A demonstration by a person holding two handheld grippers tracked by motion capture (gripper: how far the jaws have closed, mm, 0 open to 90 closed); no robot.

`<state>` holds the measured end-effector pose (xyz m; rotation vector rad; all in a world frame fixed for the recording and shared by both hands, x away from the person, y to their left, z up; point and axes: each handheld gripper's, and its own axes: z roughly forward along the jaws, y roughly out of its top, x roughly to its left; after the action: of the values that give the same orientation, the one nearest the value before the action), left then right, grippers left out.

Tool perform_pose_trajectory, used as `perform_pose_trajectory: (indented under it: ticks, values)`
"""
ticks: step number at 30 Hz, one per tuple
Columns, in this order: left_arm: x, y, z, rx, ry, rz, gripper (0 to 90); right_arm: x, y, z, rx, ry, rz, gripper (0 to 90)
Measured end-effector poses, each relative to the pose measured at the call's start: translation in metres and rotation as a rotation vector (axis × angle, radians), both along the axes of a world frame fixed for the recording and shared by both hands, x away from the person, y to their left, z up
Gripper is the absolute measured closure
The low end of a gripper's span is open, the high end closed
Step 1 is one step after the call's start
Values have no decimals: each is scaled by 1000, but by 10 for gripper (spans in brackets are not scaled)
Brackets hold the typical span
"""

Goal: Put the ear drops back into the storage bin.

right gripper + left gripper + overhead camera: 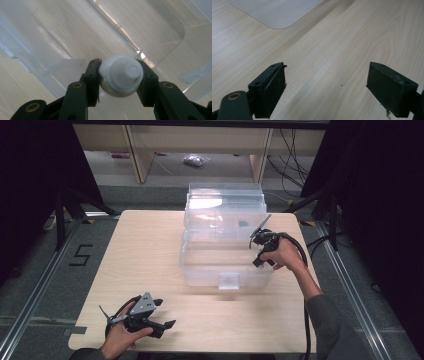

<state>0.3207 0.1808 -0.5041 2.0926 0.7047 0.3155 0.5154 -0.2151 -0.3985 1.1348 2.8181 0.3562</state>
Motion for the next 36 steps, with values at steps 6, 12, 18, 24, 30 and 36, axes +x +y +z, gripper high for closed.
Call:
perform_pose_trajectory:
  ticks: [6, 12, 18, 24, 30, 36]
  values:
    - [0, 0, 0, 1, 0, -2, 148, 1, 2, -5, -1, 12, -3, 601]
    - [0, 0, 0, 0, 1, -1, 148, 4, 1, -13, 8, 10, 6, 601]
    - [0, 0, 0, -7, 4, -1, 148, 3, 5, -17, 4, 25, -12, 601]
    - [0, 0, 0, -1, 1, -3, 148, 5, 7, -21, -6, 27, -4, 600]
    - [0, 0, 0, -5, 2, -3, 148, 6, 7, -24, -1, 31, -4, 599]
    - [0, 1, 1, 15, 5, -11, 148, 4, 6, -22, 11, 34, -15, 622]
